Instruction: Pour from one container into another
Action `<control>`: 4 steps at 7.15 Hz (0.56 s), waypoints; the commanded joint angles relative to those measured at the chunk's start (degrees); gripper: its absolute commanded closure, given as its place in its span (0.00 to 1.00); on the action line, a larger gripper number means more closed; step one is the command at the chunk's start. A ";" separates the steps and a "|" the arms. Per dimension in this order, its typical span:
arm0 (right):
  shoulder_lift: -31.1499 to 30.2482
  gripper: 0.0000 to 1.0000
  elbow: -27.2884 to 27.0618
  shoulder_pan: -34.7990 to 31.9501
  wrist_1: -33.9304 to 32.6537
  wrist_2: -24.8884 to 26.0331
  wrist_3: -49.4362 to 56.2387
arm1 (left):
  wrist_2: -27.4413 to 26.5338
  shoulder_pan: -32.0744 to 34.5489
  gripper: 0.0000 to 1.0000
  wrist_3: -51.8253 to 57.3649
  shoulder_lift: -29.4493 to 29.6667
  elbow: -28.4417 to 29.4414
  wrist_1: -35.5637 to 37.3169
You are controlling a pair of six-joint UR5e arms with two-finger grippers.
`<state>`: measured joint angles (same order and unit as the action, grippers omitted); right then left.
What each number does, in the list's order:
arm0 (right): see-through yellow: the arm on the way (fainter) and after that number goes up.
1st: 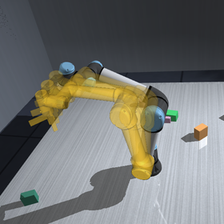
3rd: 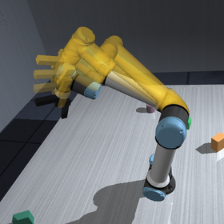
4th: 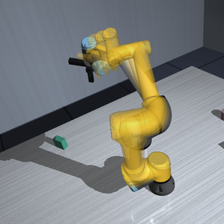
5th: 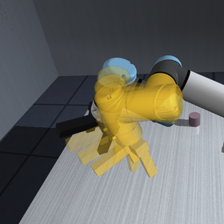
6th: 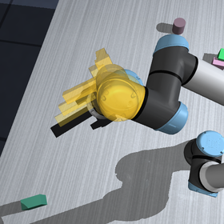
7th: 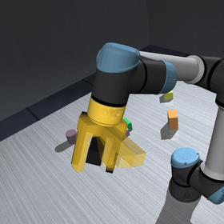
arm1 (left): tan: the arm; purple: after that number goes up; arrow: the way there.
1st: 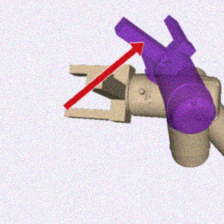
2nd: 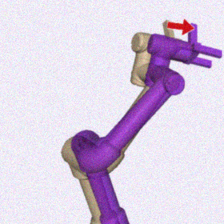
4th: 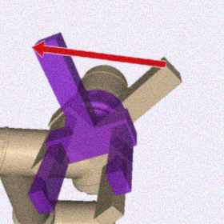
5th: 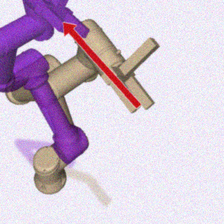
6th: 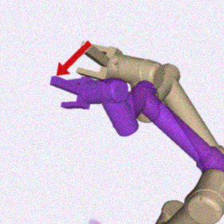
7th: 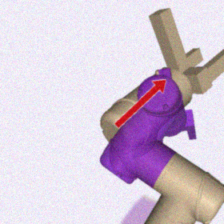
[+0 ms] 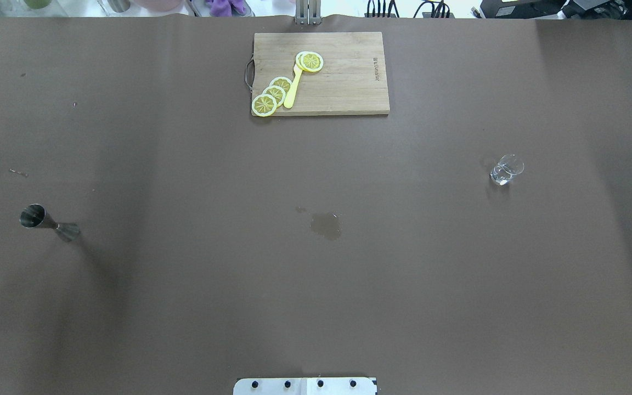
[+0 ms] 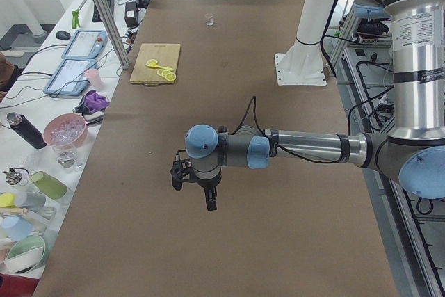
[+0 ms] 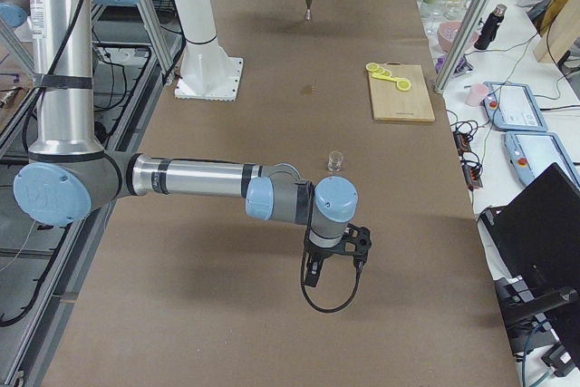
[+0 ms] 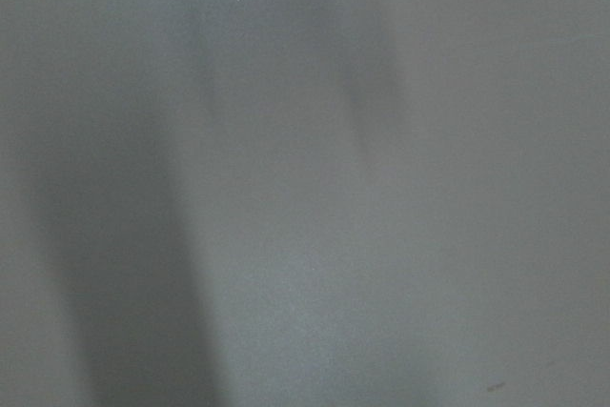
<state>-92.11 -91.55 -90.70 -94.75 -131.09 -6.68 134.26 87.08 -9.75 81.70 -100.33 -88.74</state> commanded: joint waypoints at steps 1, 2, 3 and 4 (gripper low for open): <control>0.00 0.00 -0.12 0.00 0.00 -0.04 0.00 | -0.40 0.02 0.01 0.26 0.12 1.79 -0.12; 0.00 0.00 -0.12 0.00 0.00 -0.04 0.00 | -0.40 0.19 0.01 0.26 -0.31 1.89 -0.12; 0.00 0.00 0.06 0.00 0.00 0.05 0.00 | -0.31 0.37 0.01 0.26 -0.40 1.98 -0.12; 0.00 0.00 0.06 0.00 0.00 0.05 0.00 | -0.31 0.20 0.01 0.17 -0.31 2.16 -0.12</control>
<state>-92.11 -91.56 -90.70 -94.75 -131.08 -6.68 133.92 87.32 -9.52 81.40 -98.41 -88.85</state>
